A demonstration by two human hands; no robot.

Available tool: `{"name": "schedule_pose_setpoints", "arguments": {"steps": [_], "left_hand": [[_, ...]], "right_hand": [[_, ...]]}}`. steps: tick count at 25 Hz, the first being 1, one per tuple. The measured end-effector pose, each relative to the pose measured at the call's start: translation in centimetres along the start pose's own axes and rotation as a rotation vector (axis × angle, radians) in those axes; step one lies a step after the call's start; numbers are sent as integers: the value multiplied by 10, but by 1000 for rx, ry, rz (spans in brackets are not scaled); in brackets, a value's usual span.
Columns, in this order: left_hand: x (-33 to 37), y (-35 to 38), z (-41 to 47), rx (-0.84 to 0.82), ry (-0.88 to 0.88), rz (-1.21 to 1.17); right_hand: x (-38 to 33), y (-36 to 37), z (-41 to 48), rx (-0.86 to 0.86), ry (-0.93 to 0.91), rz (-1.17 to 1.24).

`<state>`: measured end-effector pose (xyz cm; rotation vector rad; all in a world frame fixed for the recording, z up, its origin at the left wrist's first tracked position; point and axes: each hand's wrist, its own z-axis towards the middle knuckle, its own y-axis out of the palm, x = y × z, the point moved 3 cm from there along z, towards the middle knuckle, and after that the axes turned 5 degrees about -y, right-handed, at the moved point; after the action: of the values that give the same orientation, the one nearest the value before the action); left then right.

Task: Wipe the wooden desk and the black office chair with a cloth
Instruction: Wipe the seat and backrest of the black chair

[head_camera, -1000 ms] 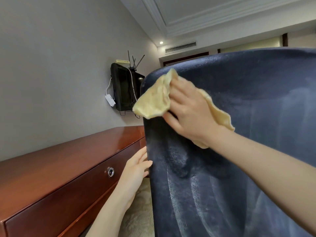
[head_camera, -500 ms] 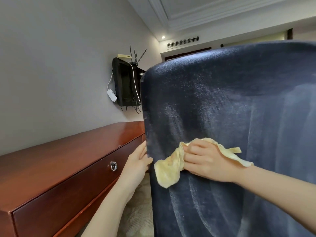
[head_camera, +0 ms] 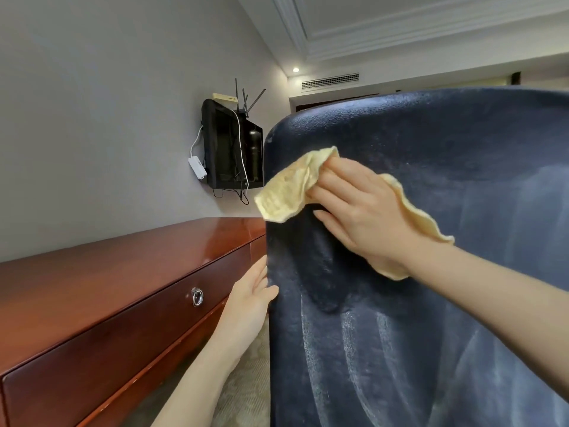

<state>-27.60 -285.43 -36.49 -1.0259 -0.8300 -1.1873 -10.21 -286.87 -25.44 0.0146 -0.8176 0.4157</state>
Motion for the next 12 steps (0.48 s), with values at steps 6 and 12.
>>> {"name": "schedule_pose_setpoints", "arguments": {"steps": [6, 12], "left_hand": [[1, -2, 1, -2, 44, -76], [9, -5, -13, 123, 92, 77]], "right_hand": [[-46, 14, -36, -67, -91, 223], [-51, -3, -65, -407, -221, 308]]}}
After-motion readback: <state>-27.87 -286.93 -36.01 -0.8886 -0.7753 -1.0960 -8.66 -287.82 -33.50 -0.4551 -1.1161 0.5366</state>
